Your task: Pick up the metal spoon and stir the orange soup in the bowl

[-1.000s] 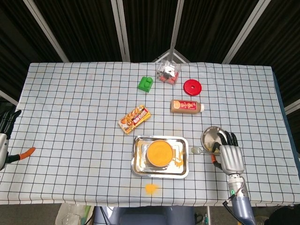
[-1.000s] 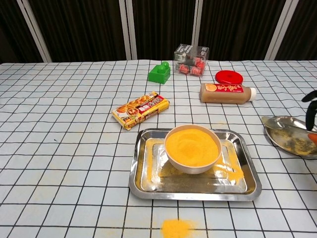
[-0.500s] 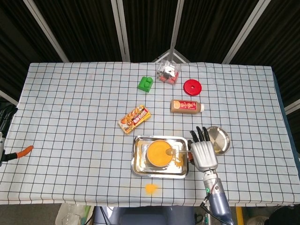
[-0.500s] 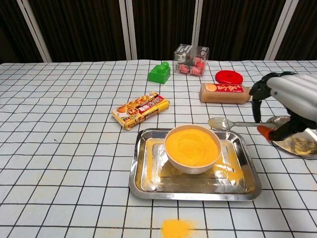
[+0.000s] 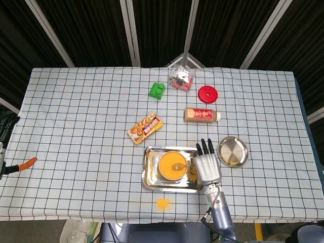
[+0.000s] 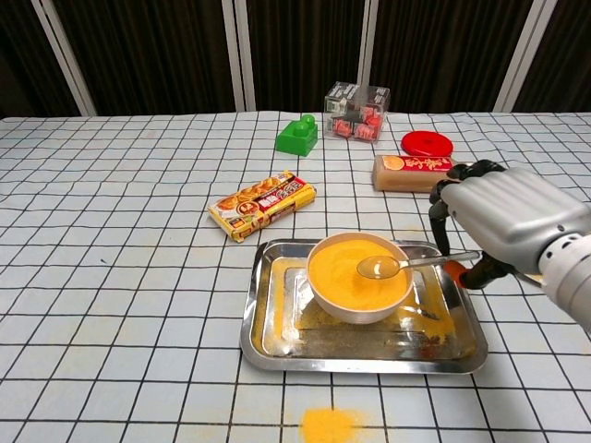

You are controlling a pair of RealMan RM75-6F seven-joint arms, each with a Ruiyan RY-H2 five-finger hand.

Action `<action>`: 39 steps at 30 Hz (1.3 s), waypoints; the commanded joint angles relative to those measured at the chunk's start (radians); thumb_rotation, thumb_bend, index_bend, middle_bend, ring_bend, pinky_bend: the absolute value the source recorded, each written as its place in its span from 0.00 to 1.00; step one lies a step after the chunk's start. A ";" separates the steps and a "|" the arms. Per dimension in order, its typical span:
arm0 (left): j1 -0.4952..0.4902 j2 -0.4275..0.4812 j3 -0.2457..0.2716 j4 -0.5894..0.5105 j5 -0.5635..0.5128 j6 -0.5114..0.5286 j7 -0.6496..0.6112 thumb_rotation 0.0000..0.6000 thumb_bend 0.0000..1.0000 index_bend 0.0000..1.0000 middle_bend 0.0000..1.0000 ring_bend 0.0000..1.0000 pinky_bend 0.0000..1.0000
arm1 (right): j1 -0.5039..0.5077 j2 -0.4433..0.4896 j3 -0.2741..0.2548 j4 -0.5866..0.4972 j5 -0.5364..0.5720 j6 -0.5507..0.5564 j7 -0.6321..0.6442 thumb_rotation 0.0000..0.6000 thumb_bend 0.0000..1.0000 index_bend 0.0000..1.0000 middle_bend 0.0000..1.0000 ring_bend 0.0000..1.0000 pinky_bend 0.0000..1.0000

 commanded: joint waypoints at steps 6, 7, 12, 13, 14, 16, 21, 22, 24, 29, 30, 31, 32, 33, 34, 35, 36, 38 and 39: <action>0.000 0.003 -0.002 0.003 -0.007 -0.002 -0.010 1.00 0.00 0.00 0.00 0.00 0.00 | 0.015 -0.048 -0.003 0.036 0.012 0.022 -0.037 1.00 0.49 0.63 0.20 0.00 0.00; 0.000 0.003 -0.002 0.003 -0.007 -0.003 -0.011 1.00 0.00 0.00 0.00 0.00 0.00 | 0.016 -0.052 -0.002 0.038 0.012 0.024 -0.038 1.00 0.49 0.61 0.20 0.00 0.00; -0.001 0.004 -0.002 0.004 -0.007 -0.003 -0.013 1.00 0.00 0.00 0.00 0.00 0.00 | 0.019 -0.060 -0.003 0.039 0.002 0.038 -0.040 1.00 0.49 0.50 0.20 0.00 0.00; -0.001 0.004 -0.002 0.004 -0.007 -0.004 -0.013 1.00 0.00 0.00 0.00 0.00 0.00 | 0.018 -0.060 -0.005 0.038 -0.002 0.040 -0.039 1.00 0.49 0.50 0.20 0.00 0.00; -0.002 0.003 -0.002 0.003 -0.007 -0.005 -0.013 1.00 0.00 0.00 0.00 0.00 0.00 | 0.018 -0.059 -0.006 0.037 -0.003 0.042 -0.038 1.00 0.49 0.50 0.20 0.00 0.00; -0.002 0.003 -0.001 0.002 -0.005 -0.005 -0.012 1.00 0.00 0.00 0.00 0.00 0.00 | 0.015 -0.059 -0.010 0.032 -0.003 0.047 -0.036 1.00 0.49 0.49 0.20 0.00 0.00; -0.001 0.002 0.000 0.000 0.000 -0.002 -0.010 1.00 0.00 0.00 0.00 0.00 0.00 | 0.013 -0.057 -0.021 0.019 -0.019 0.058 -0.035 1.00 0.49 0.45 0.20 0.00 0.00; -0.001 0.002 0.000 0.000 0.000 -0.002 -0.010 1.00 0.00 0.00 0.00 0.00 0.00 | 0.013 -0.057 -0.022 0.015 -0.021 0.060 -0.036 1.00 0.49 0.43 0.20 0.00 0.00; -0.002 0.002 0.000 0.000 0.000 -0.002 -0.010 1.00 0.00 0.00 0.00 0.00 0.00 | 0.013 -0.055 -0.024 0.006 -0.025 0.063 -0.039 1.00 0.49 0.37 0.20 0.00 0.00; -0.001 0.002 0.001 0.001 0.002 -0.002 -0.012 1.00 0.00 0.00 0.00 0.00 0.00 | 0.008 -0.035 -0.038 -0.030 -0.034 0.069 -0.043 1.00 0.49 0.23 0.19 0.00 0.00; -0.001 0.002 0.002 0.001 0.002 -0.002 -0.012 1.00 0.00 0.00 0.00 0.00 0.00 | 0.006 -0.029 -0.042 -0.037 -0.034 0.070 -0.044 1.00 0.49 0.23 0.19 0.00 0.00; -0.002 0.002 0.002 0.001 0.002 -0.003 -0.011 1.00 0.00 0.00 0.00 0.00 0.00 | 0.004 -0.024 -0.046 -0.044 -0.035 0.072 -0.045 1.00 0.49 0.23 0.19 0.00 0.00; -0.002 0.002 0.002 0.001 0.002 -0.003 -0.010 1.00 0.00 0.00 0.00 0.00 0.00 | 0.002 -0.018 -0.051 -0.049 -0.036 0.073 -0.046 1.00 0.49 0.23 0.18 0.00 0.00; -0.002 0.001 0.002 0.001 0.003 -0.003 -0.009 1.00 0.00 0.00 0.00 0.00 0.00 | 0.000 -0.013 -0.056 -0.055 -0.036 0.072 -0.046 1.00 0.49 0.23 0.18 0.00 0.00; -0.002 0.001 0.003 0.000 0.003 -0.003 -0.007 1.00 0.00 0.00 0.00 0.00 0.00 | -0.003 -0.006 -0.062 -0.061 -0.035 0.070 -0.043 1.00 0.49 0.23 0.18 0.00 0.00; -0.002 0.000 0.003 0.000 0.004 -0.003 -0.006 1.00 0.00 0.00 0.00 0.00 0.00 | -0.005 -0.002 -0.065 -0.065 -0.033 0.068 -0.040 1.00 0.49 0.23 0.18 0.00 0.00; -0.002 0.000 0.003 -0.001 0.005 -0.002 -0.004 1.00 0.00 0.00 0.00 0.00 0.00 | -0.007 0.001 -0.068 -0.068 -0.029 0.065 -0.037 1.00 0.49 0.23 0.18 0.00 0.00; -0.002 0.000 0.004 -0.001 0.007 -0.001 -0.001 1.00 0.00 0.00 0.00 0.00 0.00 | -0.012 0.004 -0.073 -0.068 -0.020 0.063 -0.032 1.00 0.49 0.23 0.18 0.00 0.00; -0.002 0.000 0.004 -0.002 0.006 -0.001 0.000 1.00 0.00 0.00 0.00 0.00 0.00 | -0.014 0.003 -0.076 -0.067 -0.016 0.062 -0.030 1.00 0.49 0.23 0.17 0.00 0.00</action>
